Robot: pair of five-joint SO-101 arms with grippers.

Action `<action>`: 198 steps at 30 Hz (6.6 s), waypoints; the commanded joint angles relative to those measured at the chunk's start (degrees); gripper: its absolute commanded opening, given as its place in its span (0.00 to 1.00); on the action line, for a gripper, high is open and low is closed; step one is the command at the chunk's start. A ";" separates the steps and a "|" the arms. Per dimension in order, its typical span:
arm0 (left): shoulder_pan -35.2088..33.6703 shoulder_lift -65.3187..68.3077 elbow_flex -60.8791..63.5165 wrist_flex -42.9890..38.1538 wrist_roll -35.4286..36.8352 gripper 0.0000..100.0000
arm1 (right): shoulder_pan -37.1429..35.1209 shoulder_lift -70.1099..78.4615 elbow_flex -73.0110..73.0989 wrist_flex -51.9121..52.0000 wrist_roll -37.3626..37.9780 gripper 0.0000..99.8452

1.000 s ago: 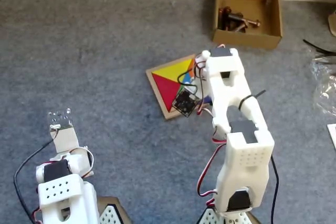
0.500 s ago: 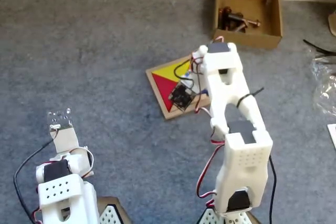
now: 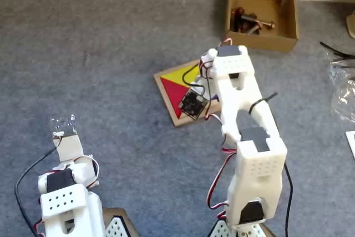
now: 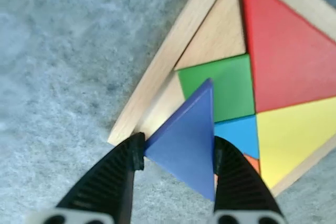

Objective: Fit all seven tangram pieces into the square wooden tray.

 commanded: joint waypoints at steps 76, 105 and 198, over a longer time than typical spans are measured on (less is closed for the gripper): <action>1.80 -0.22 -0.04 0.62 0.44 0.00 | 1.89 -1.36 2.24 3.30 1.49 0.20; 1.80 -0.22 -0.04 0.62 0.44 0.00 | 0.84 0.84 2.07 -0.48 0.09 0.20; 1.80 -0.22 -0.04 0.62 0.44 0.00 | 5.76 -37.05 11.38 28.44 -119.30 0.20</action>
